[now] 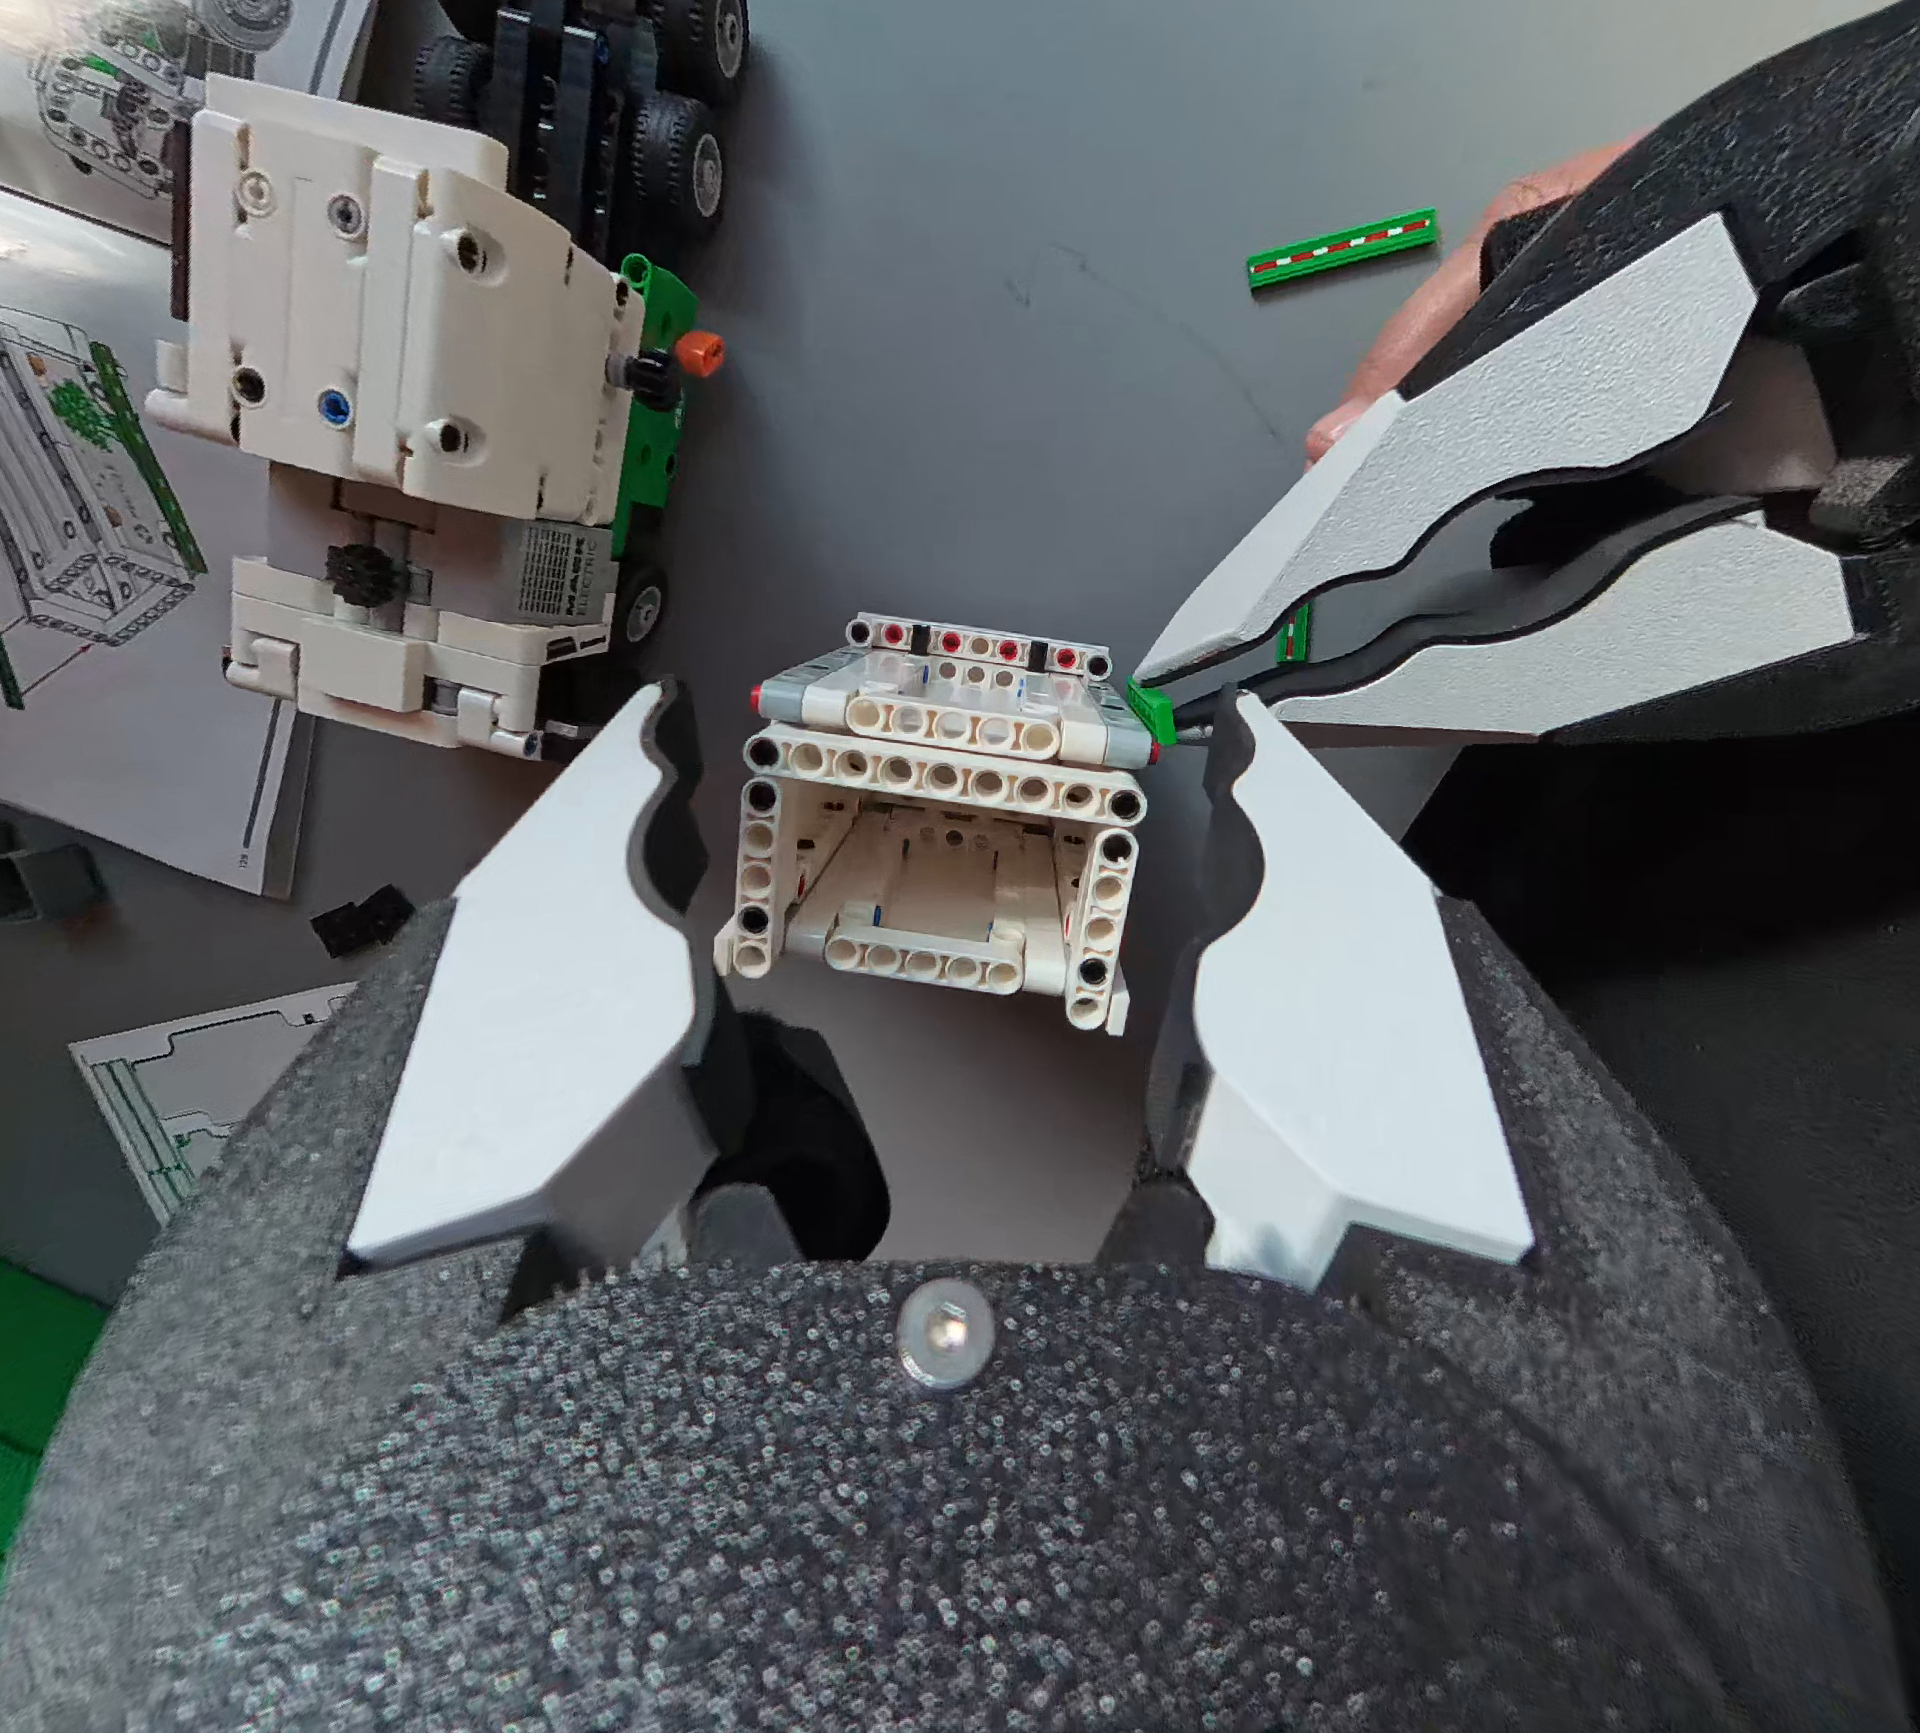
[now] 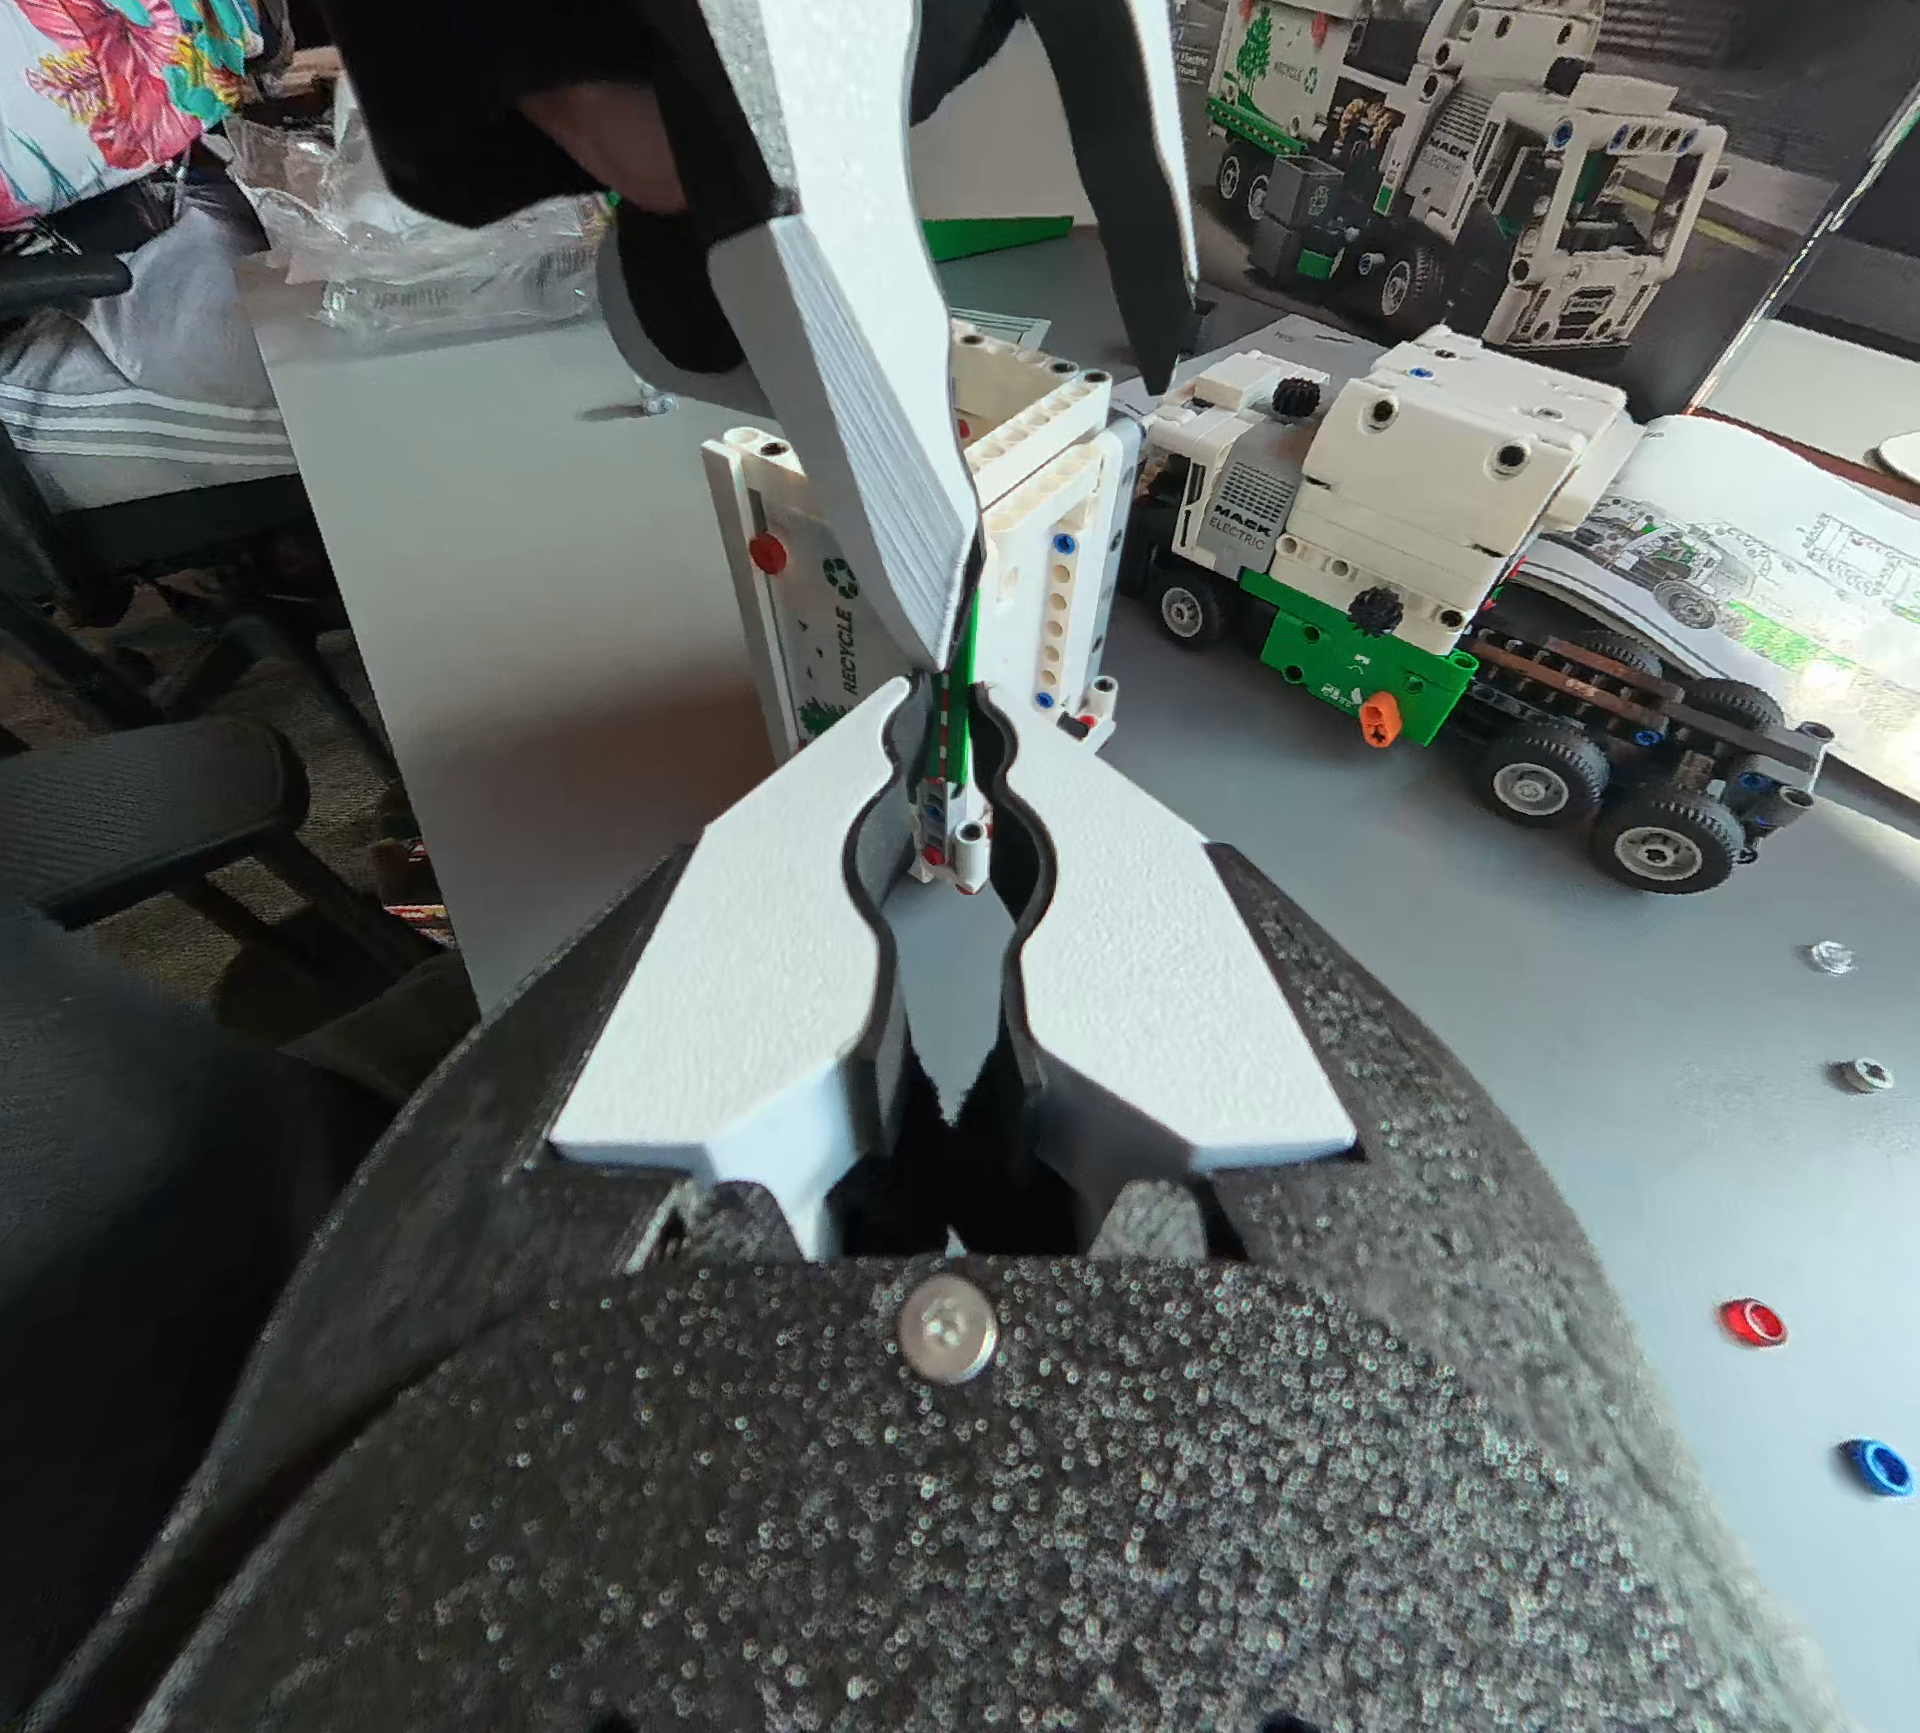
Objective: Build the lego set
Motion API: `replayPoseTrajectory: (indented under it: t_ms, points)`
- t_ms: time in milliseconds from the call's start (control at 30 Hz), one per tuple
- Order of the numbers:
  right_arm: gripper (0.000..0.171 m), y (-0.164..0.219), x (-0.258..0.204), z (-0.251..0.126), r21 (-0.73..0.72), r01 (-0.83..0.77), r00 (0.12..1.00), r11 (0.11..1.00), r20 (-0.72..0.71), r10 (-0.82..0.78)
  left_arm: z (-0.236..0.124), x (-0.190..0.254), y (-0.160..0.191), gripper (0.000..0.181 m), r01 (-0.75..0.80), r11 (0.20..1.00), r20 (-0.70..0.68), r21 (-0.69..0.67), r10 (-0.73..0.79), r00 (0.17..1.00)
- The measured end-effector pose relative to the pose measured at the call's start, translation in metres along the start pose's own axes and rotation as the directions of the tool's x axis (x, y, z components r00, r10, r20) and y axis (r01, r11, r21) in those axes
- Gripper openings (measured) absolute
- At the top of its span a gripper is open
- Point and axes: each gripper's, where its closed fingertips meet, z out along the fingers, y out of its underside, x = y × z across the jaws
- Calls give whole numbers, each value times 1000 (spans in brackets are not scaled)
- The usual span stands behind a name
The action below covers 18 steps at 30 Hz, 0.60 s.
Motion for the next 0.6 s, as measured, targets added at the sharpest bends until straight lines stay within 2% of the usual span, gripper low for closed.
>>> replayPoseTrajectory:
  t_ms: [200,300,400,500,600]
  points:
    - [6,-2,-7,-2,31,-11,1000,999,-19,12,0,1,9,109,-139,985,-57,-101,133,989]
    - [6,-3,-7,-4,52,-36,998,998,-56,39,2,4,14,118,-267,952,-97,-152,254,962]
    - [6,0,-14,-3,65,-68,994,996,-84,73,9,2,17,118,-345,918,-111,-196,329,938]
    - [6,2,-15,1,44,-25,986,999,-161,32,12,5,19,115,-331,921,-173,-204,299,938]
    - [6,-1,-12,2,54,-44,974,998,-222,55,8,7,16,110,-277,946,-215,-171,238,947]
